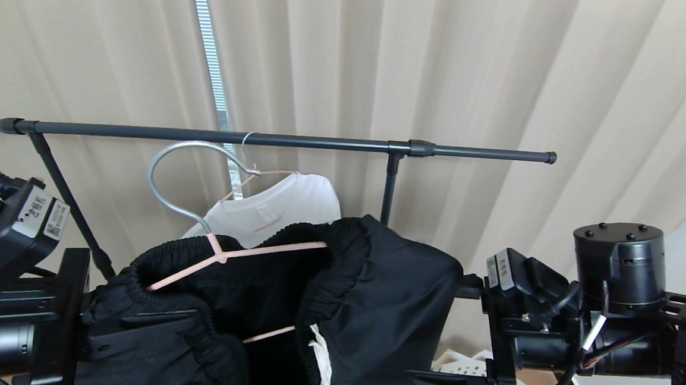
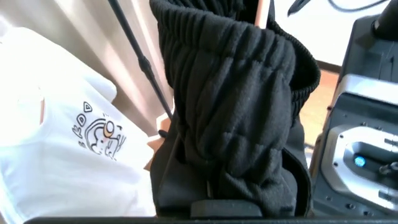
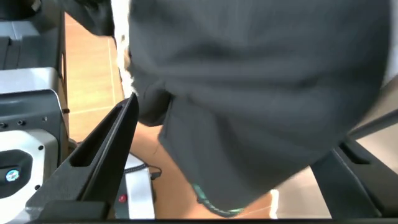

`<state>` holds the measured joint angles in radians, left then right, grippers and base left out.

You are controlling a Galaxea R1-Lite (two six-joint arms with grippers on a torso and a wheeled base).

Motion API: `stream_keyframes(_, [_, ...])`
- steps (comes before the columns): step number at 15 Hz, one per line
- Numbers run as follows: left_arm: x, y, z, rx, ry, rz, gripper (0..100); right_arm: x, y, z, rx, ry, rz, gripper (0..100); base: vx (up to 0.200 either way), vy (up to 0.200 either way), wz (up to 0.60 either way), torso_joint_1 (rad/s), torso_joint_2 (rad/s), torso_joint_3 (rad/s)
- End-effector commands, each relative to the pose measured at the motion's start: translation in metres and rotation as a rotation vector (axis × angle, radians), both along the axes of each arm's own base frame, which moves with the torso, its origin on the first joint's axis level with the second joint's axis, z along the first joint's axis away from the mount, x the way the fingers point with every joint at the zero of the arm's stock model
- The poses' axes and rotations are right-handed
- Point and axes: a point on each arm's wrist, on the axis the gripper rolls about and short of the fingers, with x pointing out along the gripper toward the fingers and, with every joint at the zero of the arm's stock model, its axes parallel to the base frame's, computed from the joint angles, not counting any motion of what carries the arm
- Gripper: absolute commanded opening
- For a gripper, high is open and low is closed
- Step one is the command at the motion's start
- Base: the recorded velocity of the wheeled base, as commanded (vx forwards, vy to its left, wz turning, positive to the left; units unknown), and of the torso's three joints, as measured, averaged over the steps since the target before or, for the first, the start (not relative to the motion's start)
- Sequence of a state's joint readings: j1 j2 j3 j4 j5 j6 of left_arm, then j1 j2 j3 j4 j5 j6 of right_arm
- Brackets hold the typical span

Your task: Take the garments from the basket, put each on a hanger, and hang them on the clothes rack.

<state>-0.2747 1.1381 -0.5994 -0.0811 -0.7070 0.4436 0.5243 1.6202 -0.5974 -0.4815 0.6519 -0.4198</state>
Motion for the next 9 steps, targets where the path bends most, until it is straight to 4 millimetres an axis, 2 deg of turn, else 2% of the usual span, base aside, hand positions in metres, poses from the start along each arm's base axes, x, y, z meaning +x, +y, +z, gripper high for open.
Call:
stream_keyframes(1, [-0.008,0.003,0.002,-0.019,-0.001,0.012,0,0.014,0.002,-0.02,-0.023,0.043,-0.018,100,0.0,0.0,0.0,0.0,0.0,0.0])
stream_keyframes(6, [-0.012,0.006,-0.002,-0.032,0.026,0.032,0,0.032,-0.006,-0.035,0.037,0.052,0.012,100,0.0,0.0,0.0,0.0,0.0,0.0])
stream_keyframes(9, [-0.013,0.006,-0.003,-0.035,0.027,0.035,0,0.034,-0.006,-0.037,0.051,0.041,0.016,100,0.0,0.0,0.0,0.0,0.0,0.0])
